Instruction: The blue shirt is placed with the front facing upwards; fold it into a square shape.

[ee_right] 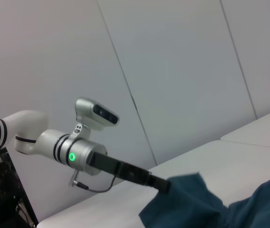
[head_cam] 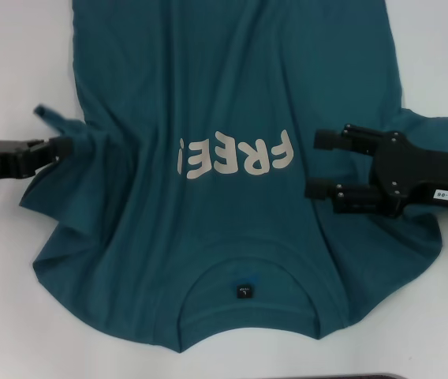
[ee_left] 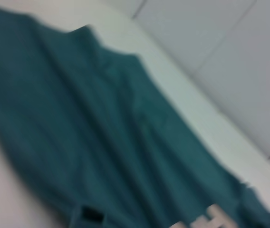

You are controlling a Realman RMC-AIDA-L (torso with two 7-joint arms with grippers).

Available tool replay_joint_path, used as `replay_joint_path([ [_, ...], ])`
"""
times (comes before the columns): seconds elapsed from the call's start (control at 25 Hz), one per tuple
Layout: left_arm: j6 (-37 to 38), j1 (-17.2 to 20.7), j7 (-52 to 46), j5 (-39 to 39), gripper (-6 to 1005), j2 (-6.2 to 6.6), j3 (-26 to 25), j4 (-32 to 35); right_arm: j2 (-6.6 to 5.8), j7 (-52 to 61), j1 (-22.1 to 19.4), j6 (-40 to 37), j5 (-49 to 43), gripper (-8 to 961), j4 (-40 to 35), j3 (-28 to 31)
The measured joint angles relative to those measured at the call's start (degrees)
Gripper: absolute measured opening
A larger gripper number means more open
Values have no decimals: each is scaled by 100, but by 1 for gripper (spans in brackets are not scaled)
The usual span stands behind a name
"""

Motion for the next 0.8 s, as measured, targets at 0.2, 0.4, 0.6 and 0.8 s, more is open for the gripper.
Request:
replay_joint_path([
  [0.2, 453, -28, -138, -151, 0, -105, -61, -283, 11, -6, 0, 0, 0, 895, 0, -3],
  [0.4, 521, -119, -294, -166, 1, -257, 28, -418, 10, -14, 0, 1, 0, 895, 0, -4],
  [0.6, 521, -215, -351, -154, 2, -314, 38, -382, 10, -15, 1, 52, 0, 894, 0, -4],
  [0.8, 325, -328, -373, -122, 1, -376, 41, -220, 10, -22, 0, 78, 0, 894, 0, -4],
])
